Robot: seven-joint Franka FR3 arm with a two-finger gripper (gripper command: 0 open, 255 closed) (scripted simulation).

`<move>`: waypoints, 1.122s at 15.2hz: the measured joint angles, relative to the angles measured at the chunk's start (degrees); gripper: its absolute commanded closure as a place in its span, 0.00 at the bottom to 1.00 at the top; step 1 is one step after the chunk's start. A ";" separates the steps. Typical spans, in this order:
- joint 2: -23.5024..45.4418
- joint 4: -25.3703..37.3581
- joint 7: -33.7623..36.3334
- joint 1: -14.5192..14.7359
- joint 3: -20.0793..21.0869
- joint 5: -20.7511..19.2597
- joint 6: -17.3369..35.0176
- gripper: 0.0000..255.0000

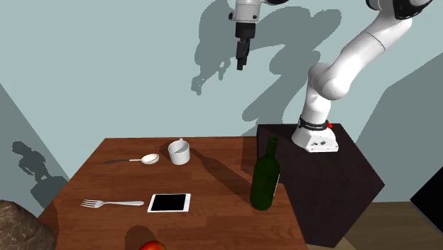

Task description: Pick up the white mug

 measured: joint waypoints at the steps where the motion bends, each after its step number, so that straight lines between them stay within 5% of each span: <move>1: 1.83 -0.17 0.40 0.19 0.64 0.14 1.96 0.00; 17: 34.27 7.66 7.38 1.51 7.67 -4.24 25.04 0.00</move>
